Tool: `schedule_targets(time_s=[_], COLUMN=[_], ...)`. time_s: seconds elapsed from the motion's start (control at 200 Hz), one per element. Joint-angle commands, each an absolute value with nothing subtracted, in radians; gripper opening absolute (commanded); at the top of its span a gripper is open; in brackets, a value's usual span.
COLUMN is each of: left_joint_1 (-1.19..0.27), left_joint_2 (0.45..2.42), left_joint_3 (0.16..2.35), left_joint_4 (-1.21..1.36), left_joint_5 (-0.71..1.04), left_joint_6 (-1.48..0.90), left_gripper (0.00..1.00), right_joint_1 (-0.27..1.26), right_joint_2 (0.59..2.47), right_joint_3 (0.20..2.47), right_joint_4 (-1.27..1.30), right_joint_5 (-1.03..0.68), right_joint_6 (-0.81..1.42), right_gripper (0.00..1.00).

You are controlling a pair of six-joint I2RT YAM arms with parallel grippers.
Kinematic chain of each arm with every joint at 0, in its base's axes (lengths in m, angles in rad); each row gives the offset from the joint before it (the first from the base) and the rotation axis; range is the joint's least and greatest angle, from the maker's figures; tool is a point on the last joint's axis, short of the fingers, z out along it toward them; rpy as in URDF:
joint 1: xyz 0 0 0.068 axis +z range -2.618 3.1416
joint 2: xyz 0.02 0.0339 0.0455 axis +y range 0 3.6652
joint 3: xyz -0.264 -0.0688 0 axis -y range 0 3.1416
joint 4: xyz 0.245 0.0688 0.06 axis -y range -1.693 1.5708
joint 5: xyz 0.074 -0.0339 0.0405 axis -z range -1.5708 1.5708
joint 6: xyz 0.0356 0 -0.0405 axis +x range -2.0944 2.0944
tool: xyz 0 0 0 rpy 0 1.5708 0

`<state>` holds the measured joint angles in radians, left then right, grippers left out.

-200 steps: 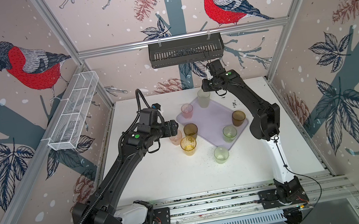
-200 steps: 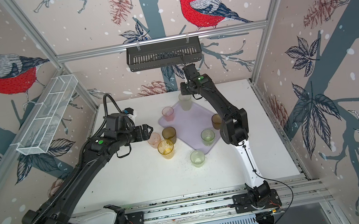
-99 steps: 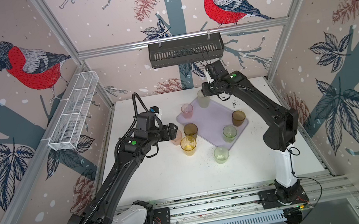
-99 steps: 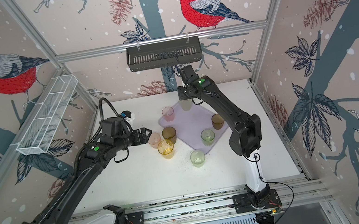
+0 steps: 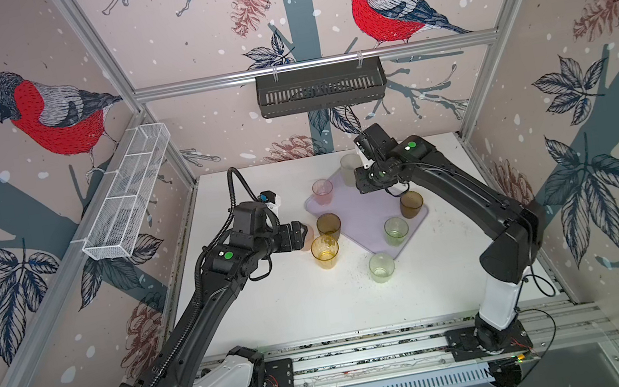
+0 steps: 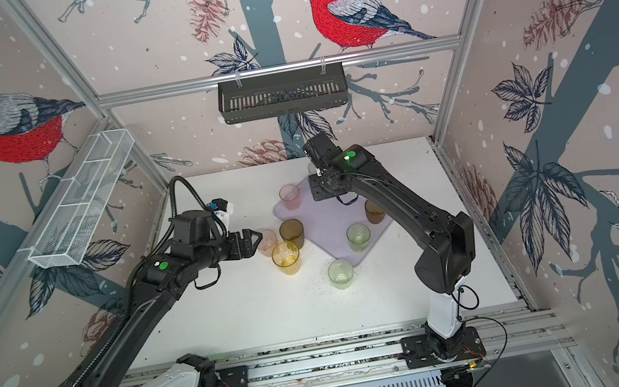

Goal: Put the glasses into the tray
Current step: 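Move the right gripper back over the small pale green glass nearest the robot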

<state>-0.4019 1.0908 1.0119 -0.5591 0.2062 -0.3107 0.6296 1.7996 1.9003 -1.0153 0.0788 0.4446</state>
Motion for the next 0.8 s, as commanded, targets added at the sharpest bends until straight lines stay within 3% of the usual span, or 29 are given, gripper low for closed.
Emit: schedule_targets(time_s=[0.0, 0.795], left_joint_1=[-0.4, -0.431], left_joint_2=[1.079, 1.03], left_joint_3=[1.003, 0.943], left_joint_4=[-0.547, -0.546], left_joint_5=[0.222, 0.311], left_joint_6=[-0.294, -0.274], left_gripper=[0.87, 0.89], right_joint_1=[0.65, 0.768], right_joint_2=[1.758, 1.545], right_joint_3=[1.863, 1.513], right_joint_4=[-1.055, -1.106], right_joint_5=[0.094, -0.016], right_joint_6=[0.478, 0.605], right_gripper=[0.48, 0.43])
